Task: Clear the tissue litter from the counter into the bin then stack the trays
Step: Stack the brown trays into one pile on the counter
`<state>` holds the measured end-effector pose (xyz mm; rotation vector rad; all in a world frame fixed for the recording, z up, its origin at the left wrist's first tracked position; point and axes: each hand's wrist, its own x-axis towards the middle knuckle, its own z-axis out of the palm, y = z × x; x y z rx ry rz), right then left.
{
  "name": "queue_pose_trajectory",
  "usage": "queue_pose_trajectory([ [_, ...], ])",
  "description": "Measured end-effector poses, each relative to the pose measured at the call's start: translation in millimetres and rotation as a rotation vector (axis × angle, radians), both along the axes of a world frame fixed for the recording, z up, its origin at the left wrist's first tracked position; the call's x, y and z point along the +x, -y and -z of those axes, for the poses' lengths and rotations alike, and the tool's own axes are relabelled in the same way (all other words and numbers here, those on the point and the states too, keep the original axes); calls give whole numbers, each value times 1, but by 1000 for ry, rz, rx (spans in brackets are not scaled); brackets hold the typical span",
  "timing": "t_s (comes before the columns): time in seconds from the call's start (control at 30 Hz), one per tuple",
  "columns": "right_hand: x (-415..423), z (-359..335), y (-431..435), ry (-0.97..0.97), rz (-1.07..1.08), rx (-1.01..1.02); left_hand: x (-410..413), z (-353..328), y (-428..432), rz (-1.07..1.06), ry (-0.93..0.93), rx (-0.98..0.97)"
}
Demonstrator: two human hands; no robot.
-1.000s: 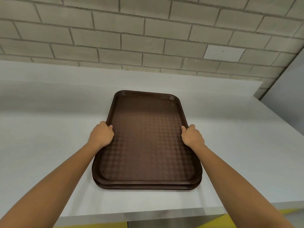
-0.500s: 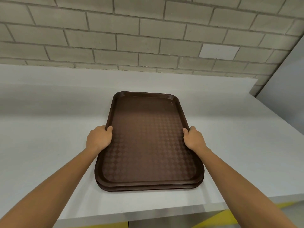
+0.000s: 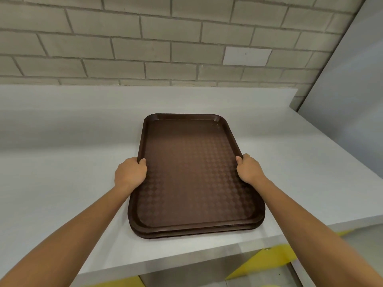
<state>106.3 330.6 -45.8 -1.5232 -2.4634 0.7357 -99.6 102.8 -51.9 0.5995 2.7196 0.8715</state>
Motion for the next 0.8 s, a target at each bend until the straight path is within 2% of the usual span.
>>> queue_pose_trajectory([
  [0.4, 77, -6, -92, 1, -86, 0, 87, -1, -84, -64, 4, 9],
  [0.8, 104, -2, -169, -9, -59, -18, 103, -5, -167, -43, 3, 9],
])
